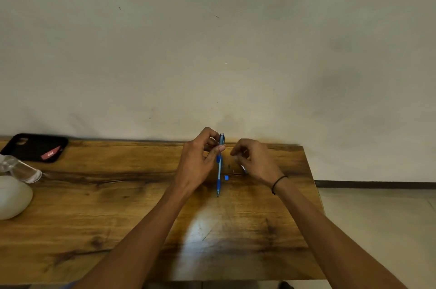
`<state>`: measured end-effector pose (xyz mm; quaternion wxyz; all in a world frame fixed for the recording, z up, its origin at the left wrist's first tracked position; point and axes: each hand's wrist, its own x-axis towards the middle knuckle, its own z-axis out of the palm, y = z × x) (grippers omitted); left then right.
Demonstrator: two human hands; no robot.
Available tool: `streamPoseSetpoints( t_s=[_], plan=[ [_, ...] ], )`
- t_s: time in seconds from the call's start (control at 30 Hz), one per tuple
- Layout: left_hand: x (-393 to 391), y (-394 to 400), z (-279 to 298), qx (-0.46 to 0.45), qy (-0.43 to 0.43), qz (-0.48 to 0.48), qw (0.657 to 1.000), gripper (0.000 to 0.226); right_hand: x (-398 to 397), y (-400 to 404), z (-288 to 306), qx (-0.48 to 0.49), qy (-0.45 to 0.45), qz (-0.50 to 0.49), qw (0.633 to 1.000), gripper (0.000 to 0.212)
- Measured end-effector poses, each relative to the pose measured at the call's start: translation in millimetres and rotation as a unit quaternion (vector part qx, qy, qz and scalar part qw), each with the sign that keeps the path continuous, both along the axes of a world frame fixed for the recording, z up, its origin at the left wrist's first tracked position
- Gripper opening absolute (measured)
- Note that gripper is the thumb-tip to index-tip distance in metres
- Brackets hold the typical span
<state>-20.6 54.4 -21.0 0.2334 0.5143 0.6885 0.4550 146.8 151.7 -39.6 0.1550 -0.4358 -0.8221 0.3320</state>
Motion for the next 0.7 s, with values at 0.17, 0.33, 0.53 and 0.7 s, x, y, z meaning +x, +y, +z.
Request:
streamPoseSetpoints(
  t_s=[0.17, 0.33, 0.53, 0.7],
  plan=[
    [0, -1, 1, 0.002, -0.001, -0.003, 1.0, 0.018, 5, -4, -16, 0.029, -0.132, 0.049, 0.99, 0.012],
    [0, -1, 2, -0.009, -0.007, -0.007, 1.0, 0.019, 3, -7, -27, 0.069, -0.166, 0.042, 0.983, 0.005],
    [0, -1, 2, -0.013, -0.008, -0.003, 1.0, 0.02, -4, -13, -39, 0.083, -0.179, 0.066, 0.978, 0.004],
    [0, -1, 1, -0.018, -0.003, -0.004, 1.0, 0.02, -2, -13, -42, 0.104, -0.19, 0.071, 0.974, 0.005]
  ],
)
